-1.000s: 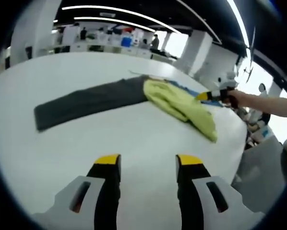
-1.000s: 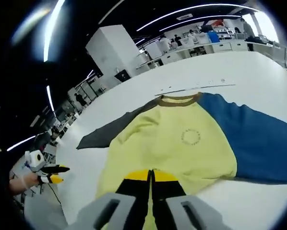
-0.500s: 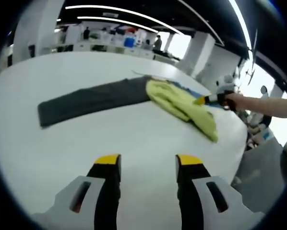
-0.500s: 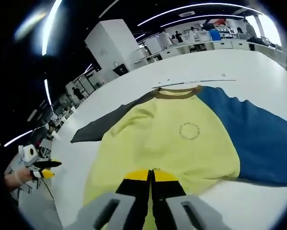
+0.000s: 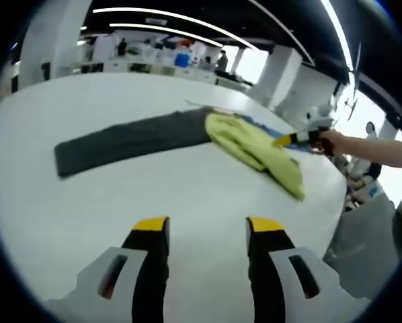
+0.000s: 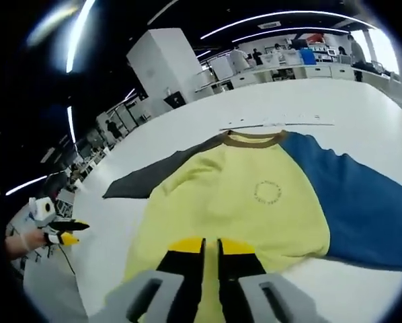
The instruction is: Fold the garment on the visible template until the final outline fits inside the template.
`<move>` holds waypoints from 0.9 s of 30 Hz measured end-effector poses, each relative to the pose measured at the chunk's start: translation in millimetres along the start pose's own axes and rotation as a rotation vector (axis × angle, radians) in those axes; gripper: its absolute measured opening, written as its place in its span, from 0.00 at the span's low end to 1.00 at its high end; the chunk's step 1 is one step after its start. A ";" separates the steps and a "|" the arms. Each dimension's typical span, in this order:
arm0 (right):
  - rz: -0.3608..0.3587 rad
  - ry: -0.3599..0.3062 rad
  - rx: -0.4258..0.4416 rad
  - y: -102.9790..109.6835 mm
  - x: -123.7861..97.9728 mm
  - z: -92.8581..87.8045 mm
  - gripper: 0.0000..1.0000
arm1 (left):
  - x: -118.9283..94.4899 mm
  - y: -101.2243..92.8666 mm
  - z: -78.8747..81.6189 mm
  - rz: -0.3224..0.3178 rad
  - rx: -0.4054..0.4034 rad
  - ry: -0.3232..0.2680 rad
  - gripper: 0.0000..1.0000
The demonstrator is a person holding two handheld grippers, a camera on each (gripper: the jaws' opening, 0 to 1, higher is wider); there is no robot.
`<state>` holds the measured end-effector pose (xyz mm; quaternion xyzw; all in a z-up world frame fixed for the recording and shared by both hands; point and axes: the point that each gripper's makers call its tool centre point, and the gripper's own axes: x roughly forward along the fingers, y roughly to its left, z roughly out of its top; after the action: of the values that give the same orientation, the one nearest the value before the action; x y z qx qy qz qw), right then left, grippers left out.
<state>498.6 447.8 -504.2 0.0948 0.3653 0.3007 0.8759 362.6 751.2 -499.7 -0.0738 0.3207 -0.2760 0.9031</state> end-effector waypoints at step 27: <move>0.001 0.015 -0.210 3.5 -50.6 -19.8 0.86 | 2.7 -0.4 12.8 -0.029 0.041 -0.011 0.45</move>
<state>455.2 419.4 -487.6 0.0006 0.3381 0.3384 0.8782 372.1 748.9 -491.0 -0.0613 0.3090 -0.2952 0.9020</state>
